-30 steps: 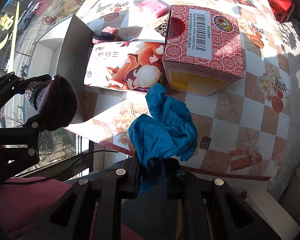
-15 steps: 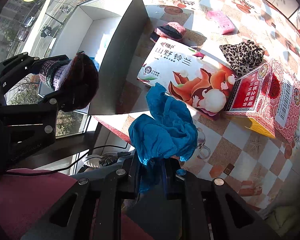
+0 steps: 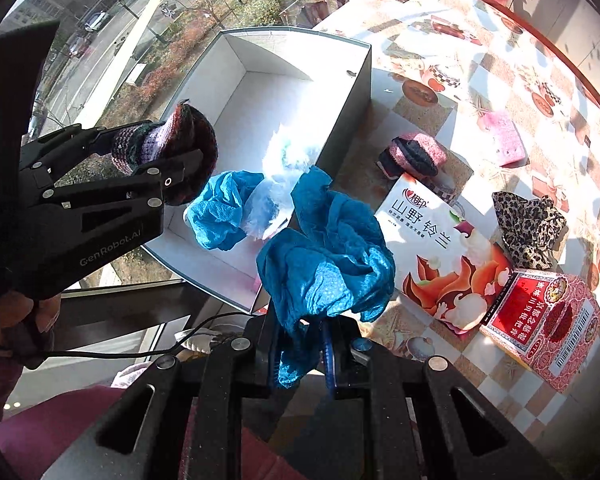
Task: Organize soft objects
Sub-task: 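Hold the knit hat and blue cloth over the white box with both tools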
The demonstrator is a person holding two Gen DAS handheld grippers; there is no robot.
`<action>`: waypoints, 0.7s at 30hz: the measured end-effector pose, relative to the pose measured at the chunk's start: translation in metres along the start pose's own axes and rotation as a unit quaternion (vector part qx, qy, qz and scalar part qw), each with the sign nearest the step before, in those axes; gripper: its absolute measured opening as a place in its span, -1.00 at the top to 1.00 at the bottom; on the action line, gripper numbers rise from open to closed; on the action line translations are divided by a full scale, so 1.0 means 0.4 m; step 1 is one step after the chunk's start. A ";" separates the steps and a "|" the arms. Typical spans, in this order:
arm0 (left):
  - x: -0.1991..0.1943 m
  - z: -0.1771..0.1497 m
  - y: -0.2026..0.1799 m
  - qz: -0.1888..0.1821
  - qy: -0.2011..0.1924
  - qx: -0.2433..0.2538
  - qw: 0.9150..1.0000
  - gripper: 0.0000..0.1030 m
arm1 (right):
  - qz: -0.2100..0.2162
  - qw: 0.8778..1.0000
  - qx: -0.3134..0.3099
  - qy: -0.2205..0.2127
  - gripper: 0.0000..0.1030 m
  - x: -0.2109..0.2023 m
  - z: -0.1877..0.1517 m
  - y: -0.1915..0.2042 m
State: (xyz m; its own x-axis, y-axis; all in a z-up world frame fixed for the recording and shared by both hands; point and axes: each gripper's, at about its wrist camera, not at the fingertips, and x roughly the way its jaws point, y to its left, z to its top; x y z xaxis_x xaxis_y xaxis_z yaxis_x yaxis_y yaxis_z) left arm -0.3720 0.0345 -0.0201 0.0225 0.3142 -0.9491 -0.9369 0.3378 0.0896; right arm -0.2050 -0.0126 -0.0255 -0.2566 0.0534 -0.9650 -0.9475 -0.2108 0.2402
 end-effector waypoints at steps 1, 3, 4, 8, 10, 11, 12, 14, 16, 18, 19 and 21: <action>0.002 0.002 0.011 0.003 -0.001 -0.008 1.000 -0.16 | 0.000 1.000 -0.003 -0.002 0.66 -0.001 0.015 0.006; 0.008 0.007 0.029 0.006 0.000 -0.023 1.000 -0.16 | 0.000 1.000 -0.008 -0.008 0.66 -0.005 0.046 0.018; 0.012 0.009 0.041 0.006 0.002 -0.032 0.999 -0.16 | 0.000 1.000 -0.010 -0.011 0.66 -0.008 0.061 0.023; 0.029 0.019 0.077 0.010 0.008 -0.064 0.998 -0.16 | 0.002 1.000 -0.016 -0.025 0.66 -0.016 0.125 0.039; 0.038 0.027 0.094 0.014 0.010 -0.078 0.997 -0.16 | 0.001 0.999 -0.017 -0.030 0.66 -0.023 0.155 0.049; 0.042 0.031 0.100 0.015 0.011 -0.086 0.996 -0.16 | 0.002 0.999 -0.016 -0.032 0.66 -0.024 0.168 0.050; 0.044 0.035 0.107 0.016 0.011 -0.093 0.996 -0.16 | 0.004 0.999 -0.015 -0.033 0.66 -0.024 0.181 0.051; 0.047 0.041 0.120 0.016 0.009 -0.106 0.994 -0.16 | 0.006 0.999 -0.012 -0.035 0.66 -0.024 0.204 0.052; 0.050 0.047 0.133 0.016 0.009 -0.118 0.993 -0.16 | 0.008 0.999 -0.008 -0.035 0.66 -0.020 0.224 0.052; 0.053 0.050 0.141 0.016 0.010 -0.127 0.992 -0.16 | 0.013 0.999 -0.004 -0.033 0.66 -0.016 0.240 0.052; 0.054 0.052 0.143 0.016 0.009 -0.130 0.991 -0.16 | 0.014 0.999 -0.003 -0.033 0.66 -0.015 0.246 0.053; 0.057 0.055 0.144 0.017 0.010 -0.130 0.991 -0.16 | 0.014 0.999 -0.004 -0.033 0.66 -0.012 0.255 0.057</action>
State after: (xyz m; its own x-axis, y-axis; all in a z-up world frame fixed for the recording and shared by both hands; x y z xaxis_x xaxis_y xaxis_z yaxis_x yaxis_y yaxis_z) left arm -0.4177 0.0806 -0.0300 -0.0152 0.3036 -0.9527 -0.9954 0.0858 0.0432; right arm -0.2449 0.0817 -0.0049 -0.2962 0.1122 -0.9485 -0.9380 -0.2212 0.2668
